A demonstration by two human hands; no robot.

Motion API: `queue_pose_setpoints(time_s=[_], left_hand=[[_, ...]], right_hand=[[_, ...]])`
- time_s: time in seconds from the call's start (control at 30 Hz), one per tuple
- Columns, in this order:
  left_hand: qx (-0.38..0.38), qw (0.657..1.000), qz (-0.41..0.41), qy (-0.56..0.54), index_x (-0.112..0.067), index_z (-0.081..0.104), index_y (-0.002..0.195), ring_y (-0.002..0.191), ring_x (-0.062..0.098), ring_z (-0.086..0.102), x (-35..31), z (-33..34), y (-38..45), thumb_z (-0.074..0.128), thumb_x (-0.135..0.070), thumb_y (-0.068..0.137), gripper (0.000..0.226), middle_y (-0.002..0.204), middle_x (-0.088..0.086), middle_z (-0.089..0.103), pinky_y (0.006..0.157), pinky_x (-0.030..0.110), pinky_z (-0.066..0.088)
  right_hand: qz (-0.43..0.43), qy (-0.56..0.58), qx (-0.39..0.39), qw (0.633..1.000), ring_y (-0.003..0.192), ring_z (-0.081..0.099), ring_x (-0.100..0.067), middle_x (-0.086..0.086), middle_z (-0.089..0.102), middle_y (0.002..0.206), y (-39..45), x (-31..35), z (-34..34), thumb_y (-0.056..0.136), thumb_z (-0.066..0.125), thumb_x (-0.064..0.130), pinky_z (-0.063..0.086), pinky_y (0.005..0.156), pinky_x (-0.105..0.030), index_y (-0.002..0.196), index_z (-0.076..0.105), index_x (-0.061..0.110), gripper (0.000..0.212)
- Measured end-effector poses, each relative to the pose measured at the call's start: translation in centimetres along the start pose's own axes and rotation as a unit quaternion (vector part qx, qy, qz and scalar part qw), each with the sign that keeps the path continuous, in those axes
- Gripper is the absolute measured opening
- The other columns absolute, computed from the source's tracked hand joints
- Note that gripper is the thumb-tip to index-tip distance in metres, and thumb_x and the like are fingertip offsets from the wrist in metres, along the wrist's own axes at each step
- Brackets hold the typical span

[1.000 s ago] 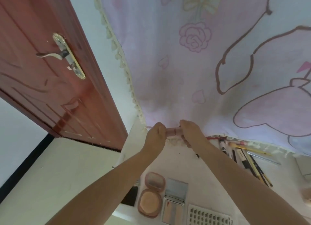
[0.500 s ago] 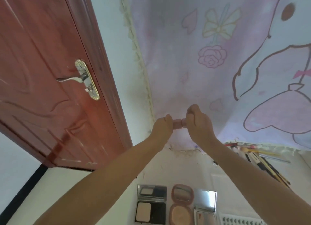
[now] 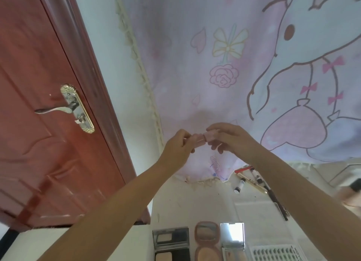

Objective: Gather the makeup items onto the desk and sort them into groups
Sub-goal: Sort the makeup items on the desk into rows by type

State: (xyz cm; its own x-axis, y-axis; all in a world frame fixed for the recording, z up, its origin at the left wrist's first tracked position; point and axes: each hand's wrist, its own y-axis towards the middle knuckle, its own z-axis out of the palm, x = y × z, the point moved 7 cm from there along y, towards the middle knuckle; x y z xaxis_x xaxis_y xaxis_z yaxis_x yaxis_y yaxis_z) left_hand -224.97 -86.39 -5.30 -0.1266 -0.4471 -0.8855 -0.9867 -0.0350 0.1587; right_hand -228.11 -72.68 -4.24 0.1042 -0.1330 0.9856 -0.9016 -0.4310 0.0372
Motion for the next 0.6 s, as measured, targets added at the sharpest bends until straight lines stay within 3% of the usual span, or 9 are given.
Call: queue_pose_setpoints(time_s=[0.13, 0.23, 0.3, 0.37, 0.43, 0.5, 0.6], left_hand=[[0.029, 0.995, -0.059, -0.078, -0.017, 0.043, 0.070, 0.031, 0.001, 0.034, 0.7, 0.6, 0.1, 0.037, -0.032, 0.096, 0.030, 0.056, 0.000, 0.049, 0.033, 0.010, 0.025], [0.025, 0.996, -0.055, -0.060, -0.016, 0.044, 0.069, 0.031, 0.001, 0.034, 0.7, 0.7, 0.2, 0.036, -0.032, 0.096, 0.033, 0.053, -0.001, 0.049, 0.036, 0.011, 0.026], [-0.003, 1.000, -0.010, -0.008, -0.019, 0.043, 0.067, 0.039, 0.001, 0.038, 0.3, 0.4, 0.4, 0.039, -0.031, 0.096, 0.032, 0.054, -0.004, 0.051, 0.042, 0.011, 0.030], [-0.015, 0.999, 0.034, 0.026, -0.021, 0.043, 0.067, 0.047, 0.002, 0.043, -0.2, 0.2, 0.3, 0.042, -0.029, 0.094, 0.028, 0.057, -0.005, 0.052, 0.047, 0.010, 0.035], [-0.018, 0.996, 0.071, 0.057, -0.018, 0.044, 0.072, 0.054, 0.010, 0.048, -0.6, 0.0, 0.2, 0.044, -0.026, 0.094, 0.023, 0.061, 0.000, 0.054, 0.052, 0.013, 0.036], [-0.021, 0.992, 0.090, 0.085, -0.014, 0.044, 0.077, 0.058, 0.017, 0.048, -0.8, -0.1, 0.4, 0.043, -0.025, 0.094, 0.021, 0.066, 0.007, 0.055, 0.055, 0.024, 0.038], [-0.017, 0.997, 0.063, 0.051, -0.018, 0.040, 0.067, 0.046, 0.006, 0.041, -0.5, -0.4, 1.2, 0.038, -0.026, 0.096, 0.031, 0.057, 0.001, 0.047, 0.046, 0.013, 0.032]], right_hand=[[-0.069, -0.079, 0.012, 0.994, 0.062, 0.060, 0.003, 0.006, 0.064, 0.081, -0.6, 0.9, -0.4, 0.085, 0.052, -0.006, 0.049, 0.059, -0.012, 0.086, 0.063, 0.023, 0.031], [-0.030, -0.057, 0.025, 0.998, 0.064, 0.063, -0.001, 0.002, 0.065, 0.084, -0.6, 0.6, -0.4, 0.087, 0.054, 0.003, 0.051, 0.058, -0.014, 0.091, 0.063, 0.020, 0.019], [0.048, -0.061, 0.019, 0.997, 0.051, 0.061, -0.009, -0.001, 0.065, 0.074, -0.4, -0.1, -0.2, 0.091, 0.050, 0.024, 0.047, 0.045, -0.016, 0.092, 0.060, 0.018, 0.011], [0.101, -0.111, 0.019, 0.989, 0.033, 0.047, -0.008, 0.002, 0.061, 0.049, -0.1, -0.8, -0.1, 0.094, 0.041, 0.037, 0.035, 0.034, -0.015, 0.078, 0.058, 0.012, 0.034], [0.101, -0.111, 0.013, 0.989, 0.028, 0.039, -0.007, 0.004, 0.053, 0.036, 0.3, -0.9, -0.1, 0.095, 0.041, 0.031, 0.030, 0.032, -0.014, 0.066, 0.054, 0.011, 0.038], [0.073, -0.086, 0.005, 0.994, 0.033, 0.043, -0.008, 0.004, 0.054, 0.040, 0.5, -0.8, -0.2, 0.094, 0.046, 0.023, 0.034, 0.035, -0.016, 0.067, 0.056, 0.011, 0.031], [-0.001, -0.021, -0.005, 1.000, 0.045, 0.052, -0.009, 0.000, 0.059, 0.057, 1.0, -0.4, -0.4, 0.088, 0.055, 0.008, 0.045, 0.045, -0.016, 0.081, 0.063, 0.013, 0.012]])
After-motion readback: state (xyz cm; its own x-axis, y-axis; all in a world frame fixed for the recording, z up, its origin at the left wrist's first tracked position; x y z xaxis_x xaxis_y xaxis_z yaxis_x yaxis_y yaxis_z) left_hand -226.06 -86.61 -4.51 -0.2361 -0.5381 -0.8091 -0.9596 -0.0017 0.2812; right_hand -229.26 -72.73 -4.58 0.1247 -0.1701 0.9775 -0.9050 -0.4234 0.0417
